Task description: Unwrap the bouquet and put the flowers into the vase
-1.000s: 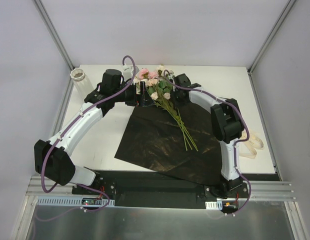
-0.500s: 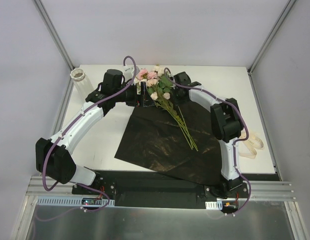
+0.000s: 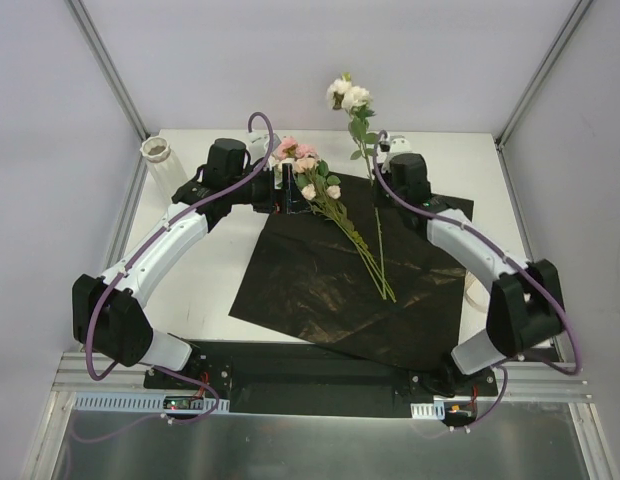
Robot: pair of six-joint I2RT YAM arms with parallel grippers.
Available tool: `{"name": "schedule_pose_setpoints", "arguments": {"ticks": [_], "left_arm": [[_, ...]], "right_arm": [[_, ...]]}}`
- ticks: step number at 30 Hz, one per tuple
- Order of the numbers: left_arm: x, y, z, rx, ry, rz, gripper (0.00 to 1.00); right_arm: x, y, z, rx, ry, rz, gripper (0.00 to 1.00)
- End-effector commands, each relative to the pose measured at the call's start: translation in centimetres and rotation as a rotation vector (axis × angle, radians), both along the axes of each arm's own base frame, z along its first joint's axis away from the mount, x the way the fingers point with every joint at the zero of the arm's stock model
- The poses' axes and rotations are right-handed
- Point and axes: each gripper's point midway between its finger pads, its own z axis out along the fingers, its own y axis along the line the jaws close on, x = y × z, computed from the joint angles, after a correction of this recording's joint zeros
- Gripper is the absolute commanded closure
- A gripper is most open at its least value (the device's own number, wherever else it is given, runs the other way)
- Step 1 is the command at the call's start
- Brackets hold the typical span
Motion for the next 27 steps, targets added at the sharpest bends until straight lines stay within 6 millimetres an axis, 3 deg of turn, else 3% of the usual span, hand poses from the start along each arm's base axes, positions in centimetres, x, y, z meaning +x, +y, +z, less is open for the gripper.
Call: {"name": "schedule_pose_setpoints", "arguments": {"ticks": [1,2,8,14,19,27], "left_arm": [[-0.1,-0.9,2.2,-0.045,-0.036,-0.038,0.20],[-0.1,-0.9,2.3,-0.048,-0.034,-0.043,0.19],[0.1,-0.8,2.2,-0.039,-0.042,-0.034,0.16],[1.7,1.9,2.3,-0.027,-0.033,0.103,0.36],[2.7,3.3,1.7,-0.030,-0.004,0.158,0.38],[3.2,4.1,1.7,-0.031,0.001,0.188,0.57]], "right_arm": [[-0.3,2.9,7.1,0.262,-0.240,0.076,0.99],[-1.1,3.7,6.7,0.289,-0.235,0.100,1.00],[-4.8,11.6,9.2,0.470,-0.265,0.350,1.00],[-7.4,16.4,10.0,0.474,-0.317,0.425,1.00],[-8.7,19.0,10.4,0.497,-0.334,0.473,0.99],[-9.7,20.8,10.2,0.480,-0.340,0.514,1.00]]}}
